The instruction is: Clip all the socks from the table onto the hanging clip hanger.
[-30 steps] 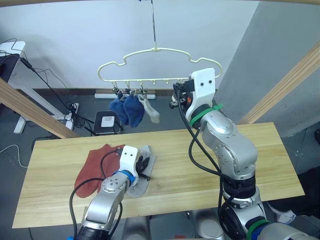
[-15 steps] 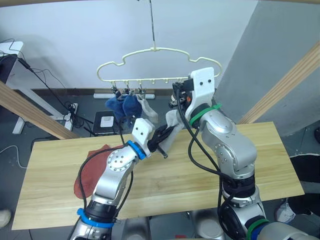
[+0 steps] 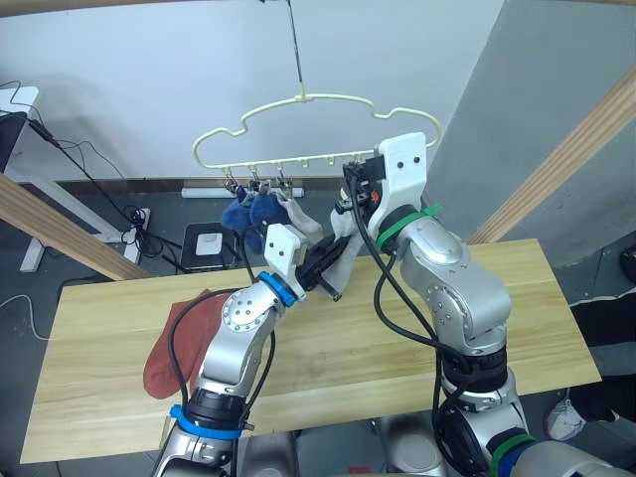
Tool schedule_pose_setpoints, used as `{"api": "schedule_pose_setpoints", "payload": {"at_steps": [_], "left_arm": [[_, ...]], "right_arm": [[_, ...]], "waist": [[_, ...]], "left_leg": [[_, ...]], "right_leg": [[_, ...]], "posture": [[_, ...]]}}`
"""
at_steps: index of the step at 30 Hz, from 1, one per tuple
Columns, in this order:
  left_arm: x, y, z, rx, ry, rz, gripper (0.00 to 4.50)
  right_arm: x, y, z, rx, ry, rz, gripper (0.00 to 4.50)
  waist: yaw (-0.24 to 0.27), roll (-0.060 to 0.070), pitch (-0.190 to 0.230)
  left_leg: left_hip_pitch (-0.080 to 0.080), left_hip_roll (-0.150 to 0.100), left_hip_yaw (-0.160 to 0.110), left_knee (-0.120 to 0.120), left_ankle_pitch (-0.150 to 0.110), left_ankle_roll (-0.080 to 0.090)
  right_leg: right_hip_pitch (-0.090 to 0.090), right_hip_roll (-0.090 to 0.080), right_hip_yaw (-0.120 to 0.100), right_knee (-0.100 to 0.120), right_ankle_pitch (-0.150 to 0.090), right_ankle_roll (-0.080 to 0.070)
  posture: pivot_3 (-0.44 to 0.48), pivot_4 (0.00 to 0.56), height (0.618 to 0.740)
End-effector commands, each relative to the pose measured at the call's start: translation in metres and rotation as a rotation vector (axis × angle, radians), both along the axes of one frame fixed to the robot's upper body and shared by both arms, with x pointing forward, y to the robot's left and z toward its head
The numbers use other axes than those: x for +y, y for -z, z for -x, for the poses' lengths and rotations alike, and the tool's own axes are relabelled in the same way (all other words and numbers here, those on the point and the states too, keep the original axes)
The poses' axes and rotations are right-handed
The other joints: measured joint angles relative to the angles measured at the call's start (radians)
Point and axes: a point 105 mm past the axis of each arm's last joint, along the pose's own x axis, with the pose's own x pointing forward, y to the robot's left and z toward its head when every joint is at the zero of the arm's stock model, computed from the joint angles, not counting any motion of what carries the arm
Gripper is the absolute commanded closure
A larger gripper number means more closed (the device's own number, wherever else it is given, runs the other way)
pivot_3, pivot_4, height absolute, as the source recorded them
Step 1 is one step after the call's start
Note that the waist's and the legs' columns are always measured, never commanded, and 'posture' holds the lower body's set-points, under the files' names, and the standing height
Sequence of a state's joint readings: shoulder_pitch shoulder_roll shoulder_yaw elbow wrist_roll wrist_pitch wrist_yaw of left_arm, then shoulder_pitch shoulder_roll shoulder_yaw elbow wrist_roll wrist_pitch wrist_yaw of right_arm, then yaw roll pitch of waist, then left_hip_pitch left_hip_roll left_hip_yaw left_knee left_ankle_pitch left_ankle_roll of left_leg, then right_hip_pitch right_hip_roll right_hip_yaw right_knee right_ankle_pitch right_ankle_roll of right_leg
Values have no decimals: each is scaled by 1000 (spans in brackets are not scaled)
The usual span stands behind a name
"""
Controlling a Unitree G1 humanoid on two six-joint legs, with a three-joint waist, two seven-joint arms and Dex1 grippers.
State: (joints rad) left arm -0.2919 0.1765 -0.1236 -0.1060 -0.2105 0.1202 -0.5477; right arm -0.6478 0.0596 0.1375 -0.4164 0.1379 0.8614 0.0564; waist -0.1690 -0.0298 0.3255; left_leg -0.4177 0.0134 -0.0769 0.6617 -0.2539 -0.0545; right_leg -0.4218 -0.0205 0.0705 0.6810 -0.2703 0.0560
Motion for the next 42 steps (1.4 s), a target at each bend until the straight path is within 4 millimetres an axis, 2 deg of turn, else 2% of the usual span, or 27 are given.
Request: {"api": "schedule_pose_setpoints", "payload": {"at_steps": [1,17,26,36,42], "left_arm": [[-1,-9,0,-24,2,30,4484],[-15,-19,-3,3,30,86,4484],[-16,-12,-2,20,32,54,4484],[-14,-30,-4,-2,19,131,4484],[-17,-32,-3,-7,34,125,4484]], "right_arm": [[1,-15,7,-58,-14,-30,4500],[5,-10,10,-38,-31,-29,4500],[6,-11,10,-38,-30,-32,4500],[6,-9,10,-50,-33,-2,4500],[5,-10,12,-70,-34,-6,4500]], "waist": [[0,0,0],[0,0,0],[0,0,0],[0,0,0],[0,0,0]], "left_leg": [[0,0,0,0,0,0],[0,0,0,0,0,0],[0,0,0,0,0,0],[0,0,0,0,0,0],[0,-1,0,0,0,0]], "right_leg": [[0,0,0,0,0,0],[0,0,0,0,0,0],[0,0,0,0,0,0],[0,0,0,0,0,0],[0,0,0,0,0,0]], "posture": [[-256,291,740],[-256,294,740],[-257,291,740],[-252,290,740],[-251,289,740]]}}
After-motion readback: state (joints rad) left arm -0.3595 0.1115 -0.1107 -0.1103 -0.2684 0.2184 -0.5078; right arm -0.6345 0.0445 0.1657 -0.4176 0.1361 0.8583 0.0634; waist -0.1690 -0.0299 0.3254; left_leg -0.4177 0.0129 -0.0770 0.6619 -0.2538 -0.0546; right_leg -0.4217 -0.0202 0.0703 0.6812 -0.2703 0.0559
